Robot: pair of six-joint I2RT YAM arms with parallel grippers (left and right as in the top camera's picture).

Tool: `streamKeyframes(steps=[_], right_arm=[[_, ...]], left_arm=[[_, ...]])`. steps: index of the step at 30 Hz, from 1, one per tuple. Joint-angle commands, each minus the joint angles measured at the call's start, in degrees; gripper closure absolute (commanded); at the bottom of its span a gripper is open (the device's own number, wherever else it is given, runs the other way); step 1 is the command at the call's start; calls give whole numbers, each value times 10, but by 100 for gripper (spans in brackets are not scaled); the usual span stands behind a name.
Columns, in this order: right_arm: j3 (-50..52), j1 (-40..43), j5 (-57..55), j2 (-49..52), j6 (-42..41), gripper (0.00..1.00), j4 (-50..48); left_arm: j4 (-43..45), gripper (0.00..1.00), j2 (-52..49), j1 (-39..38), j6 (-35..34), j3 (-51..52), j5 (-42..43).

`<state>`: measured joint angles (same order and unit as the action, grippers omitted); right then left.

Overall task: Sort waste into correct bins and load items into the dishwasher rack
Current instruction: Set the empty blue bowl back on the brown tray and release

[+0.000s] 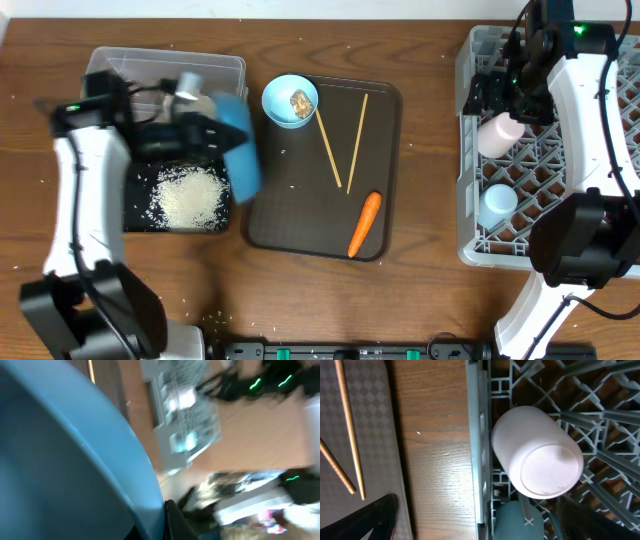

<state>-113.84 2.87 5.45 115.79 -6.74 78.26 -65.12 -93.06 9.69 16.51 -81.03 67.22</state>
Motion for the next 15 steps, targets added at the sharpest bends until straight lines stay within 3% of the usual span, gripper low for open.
streamKeyframes(steps=[1,7,15], right_arm=[[-7,-3,14,-8,4,5,0],[-7,-4,17,-8,4,5,1],[-7,-11,17,-8,4,5,7]], left_arm=[[29,94,38,-89,-92,-14,-199],[36,94,36,-260,-159,-12,-455],[90,94,-7,-405,-205,-6,-555]])
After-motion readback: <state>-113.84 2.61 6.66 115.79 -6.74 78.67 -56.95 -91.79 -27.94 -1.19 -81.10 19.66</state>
